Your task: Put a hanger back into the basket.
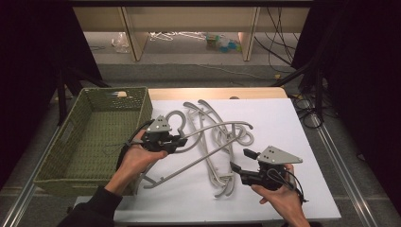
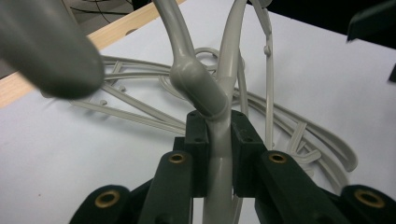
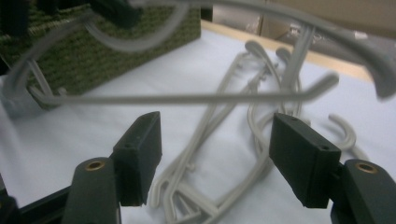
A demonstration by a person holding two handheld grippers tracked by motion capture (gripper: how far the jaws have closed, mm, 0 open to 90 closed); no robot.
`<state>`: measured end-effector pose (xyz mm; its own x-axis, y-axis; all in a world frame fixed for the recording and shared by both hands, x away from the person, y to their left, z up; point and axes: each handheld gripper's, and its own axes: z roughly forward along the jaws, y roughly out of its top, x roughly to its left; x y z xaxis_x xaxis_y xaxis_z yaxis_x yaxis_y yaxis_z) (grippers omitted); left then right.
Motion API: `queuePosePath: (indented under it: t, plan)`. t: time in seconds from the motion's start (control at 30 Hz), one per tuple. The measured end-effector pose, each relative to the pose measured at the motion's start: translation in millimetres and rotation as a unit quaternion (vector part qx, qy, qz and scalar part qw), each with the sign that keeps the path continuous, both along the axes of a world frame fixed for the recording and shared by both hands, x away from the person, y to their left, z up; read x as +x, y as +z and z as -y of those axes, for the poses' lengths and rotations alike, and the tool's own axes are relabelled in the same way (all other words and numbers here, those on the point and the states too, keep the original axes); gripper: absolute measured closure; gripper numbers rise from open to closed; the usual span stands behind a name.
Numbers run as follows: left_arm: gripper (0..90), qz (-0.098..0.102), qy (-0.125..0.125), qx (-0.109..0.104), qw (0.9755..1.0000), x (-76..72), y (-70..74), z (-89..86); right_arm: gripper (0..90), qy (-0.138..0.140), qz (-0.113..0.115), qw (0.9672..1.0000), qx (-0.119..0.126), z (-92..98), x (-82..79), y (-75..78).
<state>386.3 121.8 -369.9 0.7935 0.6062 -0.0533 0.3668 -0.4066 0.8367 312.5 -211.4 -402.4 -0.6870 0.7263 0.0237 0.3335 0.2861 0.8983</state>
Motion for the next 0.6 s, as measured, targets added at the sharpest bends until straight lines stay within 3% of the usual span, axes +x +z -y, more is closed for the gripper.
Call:
queuePosePath:
  t: [0.07, 0.23, 0.27, 0.47, 0.6]
  plan:
    - [79.5, -0.004, 0.010, -0.018, 0.9998, -1.4, 4.6, -0.7, 34.8, 0.000, -0.021, 0.9998, 0.001, 2.7, 1.1, -6.6]
    - [79.3, 0.003, 0.004, -0.039, 0.9992, -10.5, 18.9, -0.1, 33.4, -0.003, -0.034, 0.9994, 0.001, 4.9, 2.8, -13.6]
    - [79.4, 0.000, -0.001, -0.039, 0.9992, -13.9, 27.6, -0.8, 33.3, -0.005, -0.038, 0.9993, -0.001, 4.5, 1.9, -15.2]
    - [79.4, -0.004, -0.001, -0.037, 0.9993, -13.6, 44.3, -3.1, 33.2, 0.011, -0.031, 0.9995, 0.002, 0.8, 0.1, -19.1]
    - [79.4, 0.006, -0.006, -0.036, 0.9993, -17.0, 62.1, -9.9, 33.2, 0.012, -0.046, 0.9988, -0.008, -0.4, 0.4, -24.1]
